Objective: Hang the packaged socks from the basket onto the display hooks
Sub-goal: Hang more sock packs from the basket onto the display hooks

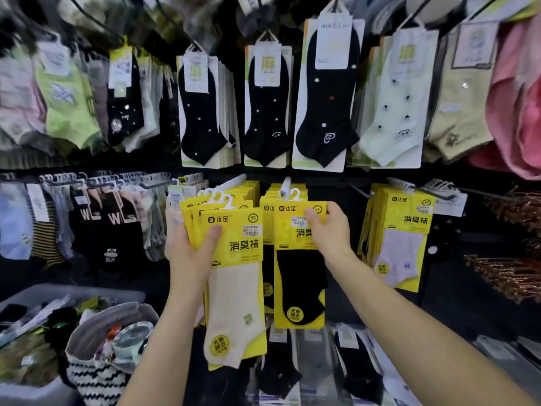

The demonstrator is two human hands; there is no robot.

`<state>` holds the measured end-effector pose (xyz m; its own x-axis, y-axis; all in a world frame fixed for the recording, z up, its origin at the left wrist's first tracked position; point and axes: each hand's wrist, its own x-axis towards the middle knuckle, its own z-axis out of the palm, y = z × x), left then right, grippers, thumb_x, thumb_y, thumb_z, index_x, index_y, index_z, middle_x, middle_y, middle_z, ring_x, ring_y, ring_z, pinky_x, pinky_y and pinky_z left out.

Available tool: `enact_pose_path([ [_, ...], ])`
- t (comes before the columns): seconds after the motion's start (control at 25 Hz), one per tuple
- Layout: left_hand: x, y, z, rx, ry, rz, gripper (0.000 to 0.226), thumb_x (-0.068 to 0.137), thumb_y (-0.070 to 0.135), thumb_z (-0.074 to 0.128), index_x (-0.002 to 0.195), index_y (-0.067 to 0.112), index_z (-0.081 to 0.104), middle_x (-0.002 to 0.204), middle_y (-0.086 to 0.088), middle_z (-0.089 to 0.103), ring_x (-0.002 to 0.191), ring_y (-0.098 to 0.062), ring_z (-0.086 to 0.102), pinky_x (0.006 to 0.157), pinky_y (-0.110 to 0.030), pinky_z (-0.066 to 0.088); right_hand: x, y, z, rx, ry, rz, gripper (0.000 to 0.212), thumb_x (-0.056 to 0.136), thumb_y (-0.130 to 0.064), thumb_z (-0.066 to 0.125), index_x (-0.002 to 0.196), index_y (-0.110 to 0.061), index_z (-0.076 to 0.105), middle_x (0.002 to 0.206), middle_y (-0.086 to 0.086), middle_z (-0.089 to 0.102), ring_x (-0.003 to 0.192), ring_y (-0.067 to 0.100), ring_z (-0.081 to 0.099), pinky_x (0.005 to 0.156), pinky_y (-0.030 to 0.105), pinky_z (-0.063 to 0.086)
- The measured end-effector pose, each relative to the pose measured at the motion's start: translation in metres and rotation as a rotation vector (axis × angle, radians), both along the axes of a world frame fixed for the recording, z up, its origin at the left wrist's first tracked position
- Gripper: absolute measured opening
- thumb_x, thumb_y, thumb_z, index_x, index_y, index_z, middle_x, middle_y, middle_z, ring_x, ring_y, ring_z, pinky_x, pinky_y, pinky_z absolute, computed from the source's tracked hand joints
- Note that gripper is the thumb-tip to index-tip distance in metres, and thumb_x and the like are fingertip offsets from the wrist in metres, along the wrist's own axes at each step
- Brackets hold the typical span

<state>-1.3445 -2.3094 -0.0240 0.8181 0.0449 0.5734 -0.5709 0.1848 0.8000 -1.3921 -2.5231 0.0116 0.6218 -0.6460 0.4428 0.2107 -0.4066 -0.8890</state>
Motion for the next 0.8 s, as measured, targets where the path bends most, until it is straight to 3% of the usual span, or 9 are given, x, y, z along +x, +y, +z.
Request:
enact_pose_path([
  [0.08, -0.003, 0.007, 0.002, 0.044, -0.026, 0.016, 0.012, 0.082, 0.034, 0.065, 0.090, 0.040, 0.058, 0.088, 0.025, 0.068, 0.082, 0.004, 0.066, 0.060, -0.013, 0.052, 0.011, 0.006, 0.001, -0.052, 0.046, -0.025, 0.015, 0.090, -0.029, 0.058, 0.079, -0.024, 0.049, 0.077, -0.009, 0.057, 0.069, 0.007, 0.054, 0.054, 0.019, 0.035],
  [0.24, -0.011, 0.007, 0.003, 0.057, -0.018, -0.022, 0.011, 0.083, 0.029, 0.066, 0.088, 0.037, 0.058, 0.083, 0.027, 0.068, 0.075, 0.010, 0.064, 0.056, -0.009, 0.049, 0.022, 0.014, -0.002, -0.103, 0.134, -0.030, 0.015, 0.090, -0.033, 0.057, 0.087, -0.018, 0.052, 0.081, -0.008, 0.056, 0.075, 0.011, 0.054, 0.054, 0.021, 0.037],
  [0.32, -0.014, 0.001, 0.006, 0.009, 0.023, -0.050, 0.013, 0.086, 0.027, 0.065, 0.094, 0.035, 0.058, 0.089, 0.017, 0.070, 0.080, 0.004, 0.066, 0.062, -0.015, 0.053, 0.017, 0.012, -0.005, -0.142, 0.175, -0.046, 0.019, 0.089, -0.036, 0.058, 0.089, -0.018, 0.055, 0.085, -0.005, 0.060, 0.076, 0.012, 0.055, 0.056, 0.023, 0.041],
  [0.44, -0.017, -0.014, 0.005, 0.014, 0.039, -0.092, 0.018, 0.086, 0.027, 0.065, 0.102, 0.027, 0.059, 0.102, 0.009, 0.068, 0.094, -0.011, 0.067, 0.081, -0.037, 0.056, 0.000, 0.009, -0.010, -0.261, 0.130, -0.183, 0.027, 0.086, -0.040, 0.060, 0.102, -0.020, 0.056, 0.096, -0.005, 0.056, 0.089, 0.014, 0.055, 0.076, 0.032, 0.047],
  [0.56, -0.022, -0.031, 0.002, 0.001, 0.062, -0.142, 0.017, 0.084, 0.028, 0.065, 0.100, 0.029, 0.058, 0.107, 0.004, 0.068, 0.101, -0.017, 0.065, 0.086, -0.042, 0.054, -0.020, 0.019, -0.011, -0.220, -0.054, 0.042, 0.019, 0.085, -0.045, 0.059, 0.092, -0.027, 0.054, 0.091, -0.009, 0.059, 0.086, 0.012, 0.058, 0.074, 0.024, 0.048],
  [0.64, -0.025, -0.039, 0.002, -0.006, 0.056, -0.147, 0.022, 0.083, 0.027, 0.067, 0.103, 0.029, 0.058, 0.107, 0.005, 0.067, 0.102, -0.016, 0.065, 0.085, -0.039, 0.054, -0.026, 0.028, -0.007, -0.207, -0.015, 0.210, 0.014, 0.082, -0.042, 0.065, 0.085, -0.031, 0.056, 0.086, -0.009, 0.066, 0.080, 0.008, 0.063, 0.069, 0.021, 0.052],
  [0.8, -0.024, -0.043, 0.002, -0.032, 0.068, -0.160, 0.040, 0.081, 0.028, 0.069, 0.118, 0.021, 0.055, 0.112, 0.006, 0.066, 0.103, -0.013, 0.064, 0.086, -0.036, 0.053, -0.029, 0.031, 0.001, -0.186, 0.017, 0.229, 0.011, 0.082, -0.030, 0.068, 0.079, -0.024, 0.060, 0.082, -0.003, 0.072, 0.079, 0.014, 0.069, 0.075, 0.033, 0.057],
])
